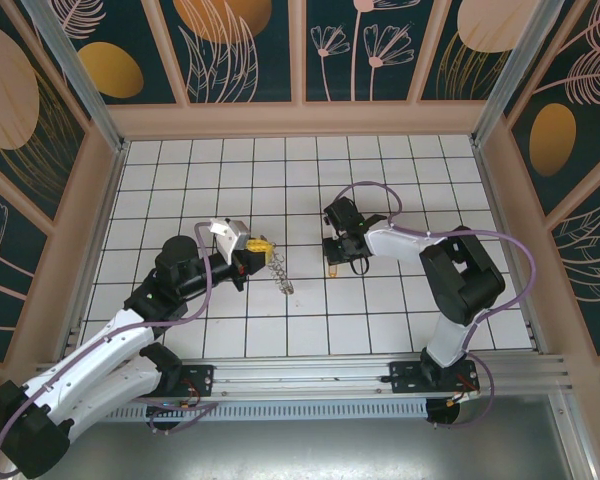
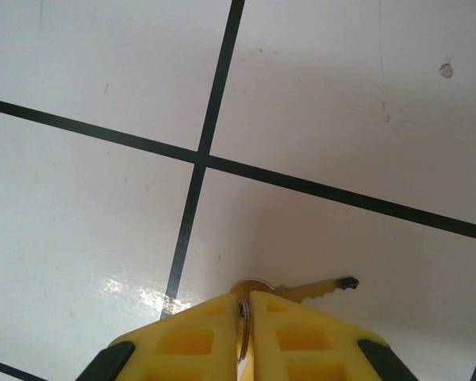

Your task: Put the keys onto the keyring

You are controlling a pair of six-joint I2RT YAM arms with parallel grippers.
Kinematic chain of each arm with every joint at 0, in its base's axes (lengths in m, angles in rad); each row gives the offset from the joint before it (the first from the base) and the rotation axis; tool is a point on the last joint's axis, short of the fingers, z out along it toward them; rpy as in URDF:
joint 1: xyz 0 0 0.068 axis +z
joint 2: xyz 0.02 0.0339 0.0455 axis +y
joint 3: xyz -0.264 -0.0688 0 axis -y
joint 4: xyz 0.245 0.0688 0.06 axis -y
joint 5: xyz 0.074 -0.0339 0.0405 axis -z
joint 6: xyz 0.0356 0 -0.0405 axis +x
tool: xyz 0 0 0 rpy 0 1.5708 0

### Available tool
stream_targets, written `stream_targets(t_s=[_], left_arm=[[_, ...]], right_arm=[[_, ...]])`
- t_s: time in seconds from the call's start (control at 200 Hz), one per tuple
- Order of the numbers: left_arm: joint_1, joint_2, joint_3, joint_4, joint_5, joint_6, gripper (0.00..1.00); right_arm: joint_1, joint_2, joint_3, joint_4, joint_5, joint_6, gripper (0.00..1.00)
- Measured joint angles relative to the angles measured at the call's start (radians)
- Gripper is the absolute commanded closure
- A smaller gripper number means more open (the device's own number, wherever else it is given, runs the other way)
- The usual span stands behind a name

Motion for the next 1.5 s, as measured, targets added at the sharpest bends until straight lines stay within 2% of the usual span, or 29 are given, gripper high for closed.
stream_targets(t_s=[0.766,1.161,1.421,1.496], left_arm=[[0.0,-0.018,0.0,-0.001,0.0,0.0,1.0],[0.0,-0.042,0.0,-0.001,0.0,0.0,1.0],[0.0,-0.053,0.0,-0.002,0.0,0.0,1.0],[0.0,-0.053,0.0,-0.005,0.0,0.0,1.0]], right_arm=[[-0.006,0.0,-0.002,0.001,-0.027,0.0,0.86],[-0.009,0.0,-0.006,0.002,-0.027,-0.001,0.89],[-0.015,0.0,-0.016,0.004,-0.027,-0.001,1.0],[-0.015,0.0,-0.016,0.004,-0.027,-0.009,1.0]])
